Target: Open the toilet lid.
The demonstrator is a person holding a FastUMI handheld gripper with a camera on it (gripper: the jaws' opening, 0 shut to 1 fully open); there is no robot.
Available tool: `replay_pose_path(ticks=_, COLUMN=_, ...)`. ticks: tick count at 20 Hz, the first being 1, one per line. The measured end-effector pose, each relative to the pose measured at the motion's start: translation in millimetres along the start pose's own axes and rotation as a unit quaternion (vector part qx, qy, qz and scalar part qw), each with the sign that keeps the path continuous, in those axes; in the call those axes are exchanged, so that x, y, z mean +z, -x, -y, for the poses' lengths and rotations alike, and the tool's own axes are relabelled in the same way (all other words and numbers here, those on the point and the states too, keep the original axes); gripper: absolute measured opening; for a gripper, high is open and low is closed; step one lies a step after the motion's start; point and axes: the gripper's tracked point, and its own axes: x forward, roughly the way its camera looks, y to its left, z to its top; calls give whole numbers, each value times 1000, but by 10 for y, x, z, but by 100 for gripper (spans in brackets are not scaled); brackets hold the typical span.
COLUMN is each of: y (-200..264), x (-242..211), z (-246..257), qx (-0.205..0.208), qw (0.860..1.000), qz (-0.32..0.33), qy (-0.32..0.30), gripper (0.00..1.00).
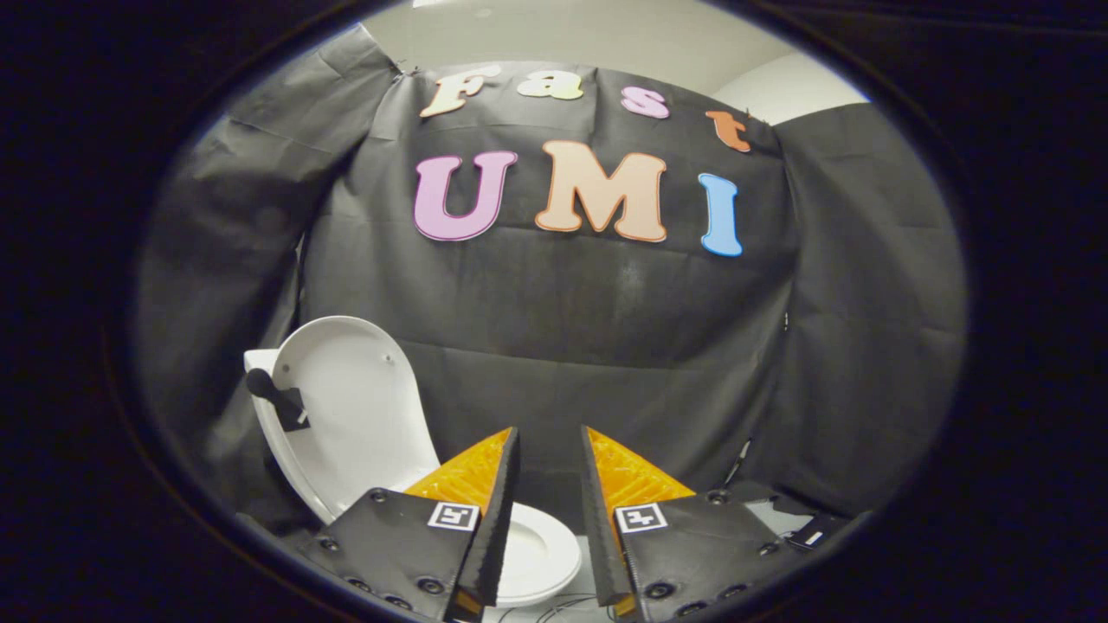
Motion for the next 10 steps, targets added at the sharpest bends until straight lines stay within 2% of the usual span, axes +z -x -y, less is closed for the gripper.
replay_pose_path(ticks=2, y=85, x=-110, z=188, qx=-11, qw=1000, qz=-4, qy=-5, gripper=43)
replay_pose_path(ticks=6, y=196, x=-306, z=299, qx=-2, qw=1000, qz=-14, qy=-10, gripper=43)
replay_pose_path(ticks=10, y=313, x=-590, z=361, qx=12, qw=999, qz=-50, qy=-7, gripper=43)
